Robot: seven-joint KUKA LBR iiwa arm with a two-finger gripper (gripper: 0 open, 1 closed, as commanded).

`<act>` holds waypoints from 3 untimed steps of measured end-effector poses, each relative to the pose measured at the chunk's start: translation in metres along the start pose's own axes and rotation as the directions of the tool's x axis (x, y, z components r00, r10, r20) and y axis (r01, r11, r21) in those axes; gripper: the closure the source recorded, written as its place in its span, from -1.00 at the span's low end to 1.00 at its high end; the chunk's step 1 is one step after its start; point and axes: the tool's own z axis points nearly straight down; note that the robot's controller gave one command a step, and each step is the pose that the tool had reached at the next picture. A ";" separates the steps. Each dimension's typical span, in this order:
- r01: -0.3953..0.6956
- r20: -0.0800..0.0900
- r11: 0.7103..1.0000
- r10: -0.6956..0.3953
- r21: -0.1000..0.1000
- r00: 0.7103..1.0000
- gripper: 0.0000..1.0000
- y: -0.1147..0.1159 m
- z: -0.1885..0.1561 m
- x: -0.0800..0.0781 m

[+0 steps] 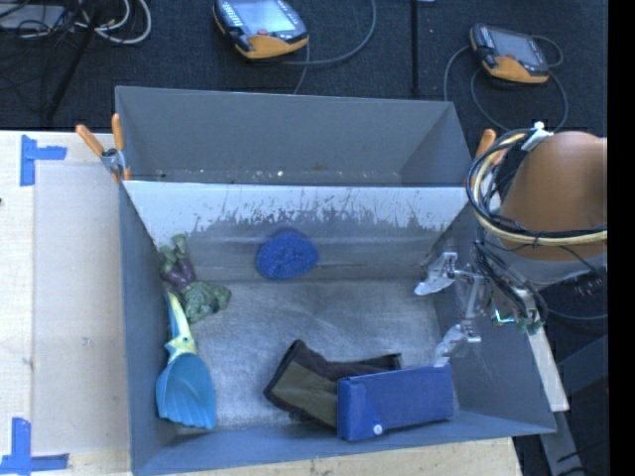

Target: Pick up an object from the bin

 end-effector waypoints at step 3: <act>0.294 0.010 0.956 -0.294 0.002 0.956 1.00 0.012 0.116 0.013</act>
Offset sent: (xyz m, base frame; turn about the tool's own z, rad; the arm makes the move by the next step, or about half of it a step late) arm -0.0388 0.0501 -0.1129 -0.2253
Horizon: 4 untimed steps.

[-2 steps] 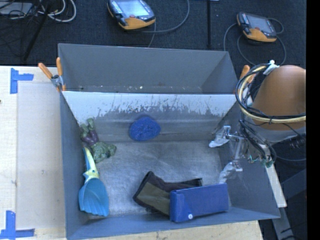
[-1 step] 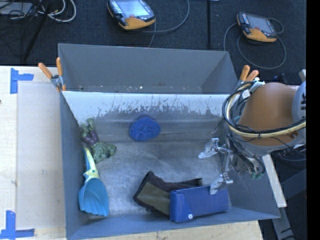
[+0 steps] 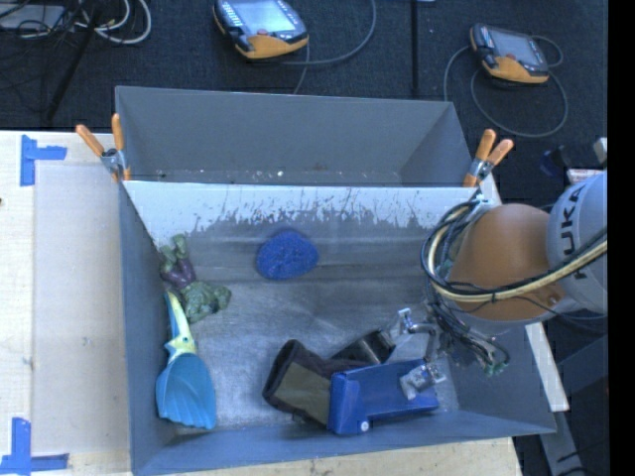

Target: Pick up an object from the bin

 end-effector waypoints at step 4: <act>-0.046 -0.012 0.999 0.046 0.006 0.999 1.00 0.013 -0.035 -0.009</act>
Offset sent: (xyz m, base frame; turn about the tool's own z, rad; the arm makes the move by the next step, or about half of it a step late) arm 0.0131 0.0187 0.1561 -0.2456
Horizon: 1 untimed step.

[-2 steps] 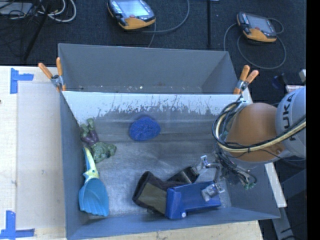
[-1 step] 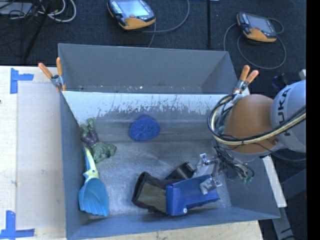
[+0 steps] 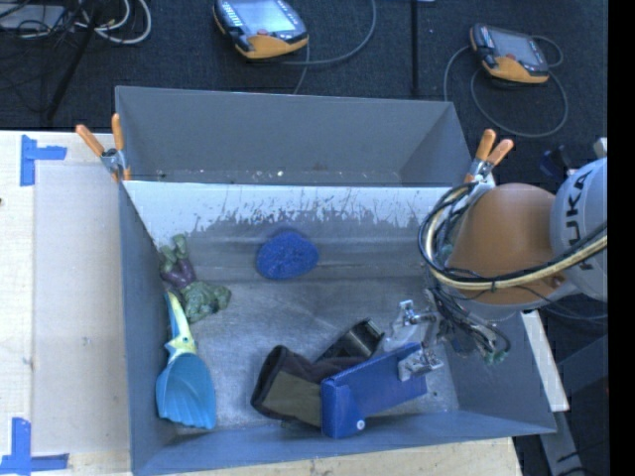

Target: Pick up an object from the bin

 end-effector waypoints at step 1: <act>0.097 0.010 0.995 -0.097 -0.002 0.995 1.00 -0.025 -0.107 -0.021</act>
Offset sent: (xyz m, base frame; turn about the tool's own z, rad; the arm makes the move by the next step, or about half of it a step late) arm 0.0000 0.0000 0.0000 0.0000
